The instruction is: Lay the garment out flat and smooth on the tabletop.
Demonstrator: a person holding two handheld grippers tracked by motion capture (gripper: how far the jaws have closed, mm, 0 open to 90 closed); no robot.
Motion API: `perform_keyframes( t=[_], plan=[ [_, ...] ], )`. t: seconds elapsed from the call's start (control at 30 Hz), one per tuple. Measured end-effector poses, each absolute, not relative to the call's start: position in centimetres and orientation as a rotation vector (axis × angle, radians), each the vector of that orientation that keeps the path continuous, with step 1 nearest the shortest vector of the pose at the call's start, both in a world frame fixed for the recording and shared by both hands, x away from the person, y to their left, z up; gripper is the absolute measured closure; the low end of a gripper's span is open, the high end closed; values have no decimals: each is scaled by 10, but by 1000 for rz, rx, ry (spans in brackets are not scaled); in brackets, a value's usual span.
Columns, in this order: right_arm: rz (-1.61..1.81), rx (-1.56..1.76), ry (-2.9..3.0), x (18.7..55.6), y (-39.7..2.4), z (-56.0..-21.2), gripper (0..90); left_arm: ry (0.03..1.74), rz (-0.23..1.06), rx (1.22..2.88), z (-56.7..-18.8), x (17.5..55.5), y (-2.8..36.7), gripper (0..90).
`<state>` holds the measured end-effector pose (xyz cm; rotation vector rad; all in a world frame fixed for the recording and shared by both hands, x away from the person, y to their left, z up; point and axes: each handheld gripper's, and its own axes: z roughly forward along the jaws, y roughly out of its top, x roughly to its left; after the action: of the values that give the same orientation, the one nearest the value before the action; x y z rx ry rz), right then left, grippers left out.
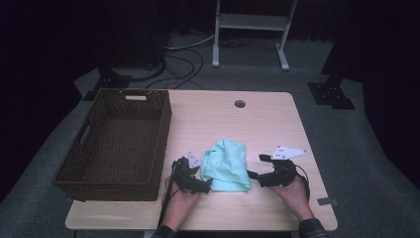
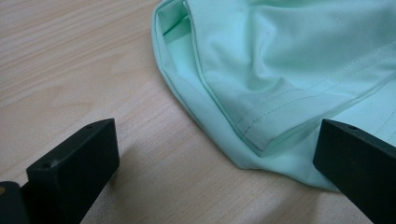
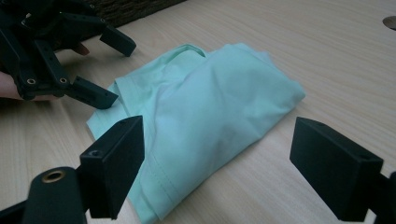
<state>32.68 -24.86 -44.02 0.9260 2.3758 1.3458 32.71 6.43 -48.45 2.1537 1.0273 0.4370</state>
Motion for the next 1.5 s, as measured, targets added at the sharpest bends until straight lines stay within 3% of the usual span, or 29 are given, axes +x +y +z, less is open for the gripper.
perform_keyframes(
  t=[0.47, 1.23, 1.5],
  plan=[
    [1370, 884, 2405, 331, -238, -437, 264, 1027, 437, 2154, -485, 327, 64, 0],
    [1394, 861, 2439, 337, -223, -435, 529, 1027, 437, 2154, -485, 327, 64, 0],
    [1400, 855, 2447, 341, -214, -433, 548, 1028, 437, 2153, -485, 327, 64, 0]
  ],
)
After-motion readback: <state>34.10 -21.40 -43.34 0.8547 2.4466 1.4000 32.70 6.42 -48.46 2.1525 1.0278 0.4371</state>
